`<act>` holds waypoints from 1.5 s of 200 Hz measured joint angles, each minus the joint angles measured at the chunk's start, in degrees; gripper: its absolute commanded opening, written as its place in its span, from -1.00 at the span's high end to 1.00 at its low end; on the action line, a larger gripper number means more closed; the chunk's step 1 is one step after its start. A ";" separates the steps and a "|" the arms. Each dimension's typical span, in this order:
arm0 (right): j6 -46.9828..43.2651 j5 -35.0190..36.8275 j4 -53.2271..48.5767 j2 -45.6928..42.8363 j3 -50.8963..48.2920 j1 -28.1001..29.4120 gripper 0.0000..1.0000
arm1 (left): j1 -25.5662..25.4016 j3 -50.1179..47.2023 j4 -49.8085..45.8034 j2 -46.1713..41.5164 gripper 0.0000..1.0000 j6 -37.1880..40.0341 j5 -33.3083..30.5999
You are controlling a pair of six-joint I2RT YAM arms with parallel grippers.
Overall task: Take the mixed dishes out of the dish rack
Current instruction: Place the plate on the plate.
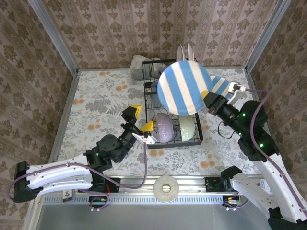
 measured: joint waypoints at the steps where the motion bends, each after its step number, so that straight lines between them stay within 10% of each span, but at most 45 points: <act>1: 0.00 0.00 0.02 -0.02 0.13 -0.46 1.00 | 0.07 0.09 -0.09 -0.04 -1.00 -0.20 0.07; 135: 12.66 6.34 7.91 6.51 -1.07 -31.17 1.00 | 17.86 7.93 -16.20 -4.39 -1.00 -39.74 22.71; 300: 13.68 3.28 30.73 46.42 -6.93 -32.59 1.00 | 21.62 11.96 -21.70 -0.37 -1.00 -53.62 40.74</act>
